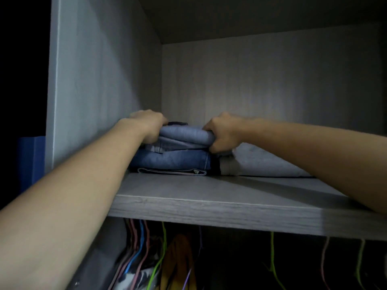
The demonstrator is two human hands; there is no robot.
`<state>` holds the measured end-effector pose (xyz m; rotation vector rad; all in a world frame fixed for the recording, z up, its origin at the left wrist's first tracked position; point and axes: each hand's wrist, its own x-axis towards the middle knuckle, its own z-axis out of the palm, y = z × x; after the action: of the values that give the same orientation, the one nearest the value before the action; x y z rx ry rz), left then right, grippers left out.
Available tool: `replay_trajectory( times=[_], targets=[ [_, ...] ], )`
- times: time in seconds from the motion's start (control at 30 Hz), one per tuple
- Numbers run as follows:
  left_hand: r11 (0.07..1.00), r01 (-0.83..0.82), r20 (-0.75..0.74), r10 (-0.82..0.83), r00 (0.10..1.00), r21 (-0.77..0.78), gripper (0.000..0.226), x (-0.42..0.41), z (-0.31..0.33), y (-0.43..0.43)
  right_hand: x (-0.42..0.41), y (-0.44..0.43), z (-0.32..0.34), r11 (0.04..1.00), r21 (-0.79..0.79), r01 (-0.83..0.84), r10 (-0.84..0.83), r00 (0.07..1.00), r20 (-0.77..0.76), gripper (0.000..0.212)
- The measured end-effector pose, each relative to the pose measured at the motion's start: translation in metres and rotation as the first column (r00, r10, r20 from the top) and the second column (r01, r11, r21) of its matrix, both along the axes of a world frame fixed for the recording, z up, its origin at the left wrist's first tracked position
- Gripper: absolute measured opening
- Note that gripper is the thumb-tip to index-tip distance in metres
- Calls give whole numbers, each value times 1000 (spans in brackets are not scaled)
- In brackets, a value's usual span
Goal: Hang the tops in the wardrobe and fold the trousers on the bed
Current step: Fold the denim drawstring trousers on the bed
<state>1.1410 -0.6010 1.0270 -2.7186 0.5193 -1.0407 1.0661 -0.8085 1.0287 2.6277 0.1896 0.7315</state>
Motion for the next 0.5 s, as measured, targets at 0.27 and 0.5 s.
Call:
replay_trajectory(
  times=[0.27, 0.5],
  targets=[
    [996, 82, -234, -88, 968, -38, 51, 12, -11, 10, -7, -4, -13, 973, 229, 40, 8, 979, -205, 94],
    [937, 117, -362, -239, 901, -328, 51, -14, -16, 14, -36, -15, 2, 835, 544, 84, 93, 952, -291, 63]
  ],
)
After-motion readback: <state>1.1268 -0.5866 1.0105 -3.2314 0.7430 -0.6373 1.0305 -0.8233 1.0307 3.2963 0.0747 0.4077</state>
